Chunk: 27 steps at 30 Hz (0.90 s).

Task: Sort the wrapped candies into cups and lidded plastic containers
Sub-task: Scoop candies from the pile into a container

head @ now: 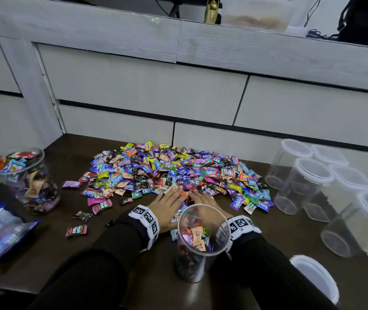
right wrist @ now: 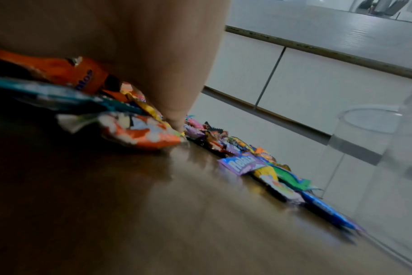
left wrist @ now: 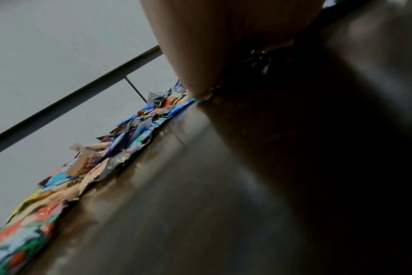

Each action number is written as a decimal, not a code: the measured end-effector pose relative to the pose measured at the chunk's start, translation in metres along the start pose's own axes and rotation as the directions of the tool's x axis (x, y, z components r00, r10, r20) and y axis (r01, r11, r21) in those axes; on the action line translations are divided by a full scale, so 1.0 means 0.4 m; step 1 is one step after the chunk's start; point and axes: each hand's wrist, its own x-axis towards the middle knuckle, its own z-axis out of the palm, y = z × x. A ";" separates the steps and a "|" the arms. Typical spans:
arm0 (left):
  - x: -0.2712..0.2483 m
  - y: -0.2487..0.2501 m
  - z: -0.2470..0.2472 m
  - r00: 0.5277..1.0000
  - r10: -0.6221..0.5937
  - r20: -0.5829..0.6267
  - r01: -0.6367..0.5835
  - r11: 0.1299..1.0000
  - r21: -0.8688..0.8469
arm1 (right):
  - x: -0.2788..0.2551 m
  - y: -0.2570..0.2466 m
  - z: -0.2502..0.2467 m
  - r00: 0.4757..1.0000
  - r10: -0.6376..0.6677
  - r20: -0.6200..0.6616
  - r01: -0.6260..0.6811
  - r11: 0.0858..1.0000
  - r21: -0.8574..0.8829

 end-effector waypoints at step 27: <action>-0.004 0.007 0.021 0.987 -0.094 -0.132 0.099 0.995 0.028 | -0.016 -0.004 0.029 0.993 -0.031 -0.117 -0.007 0.951 -0.310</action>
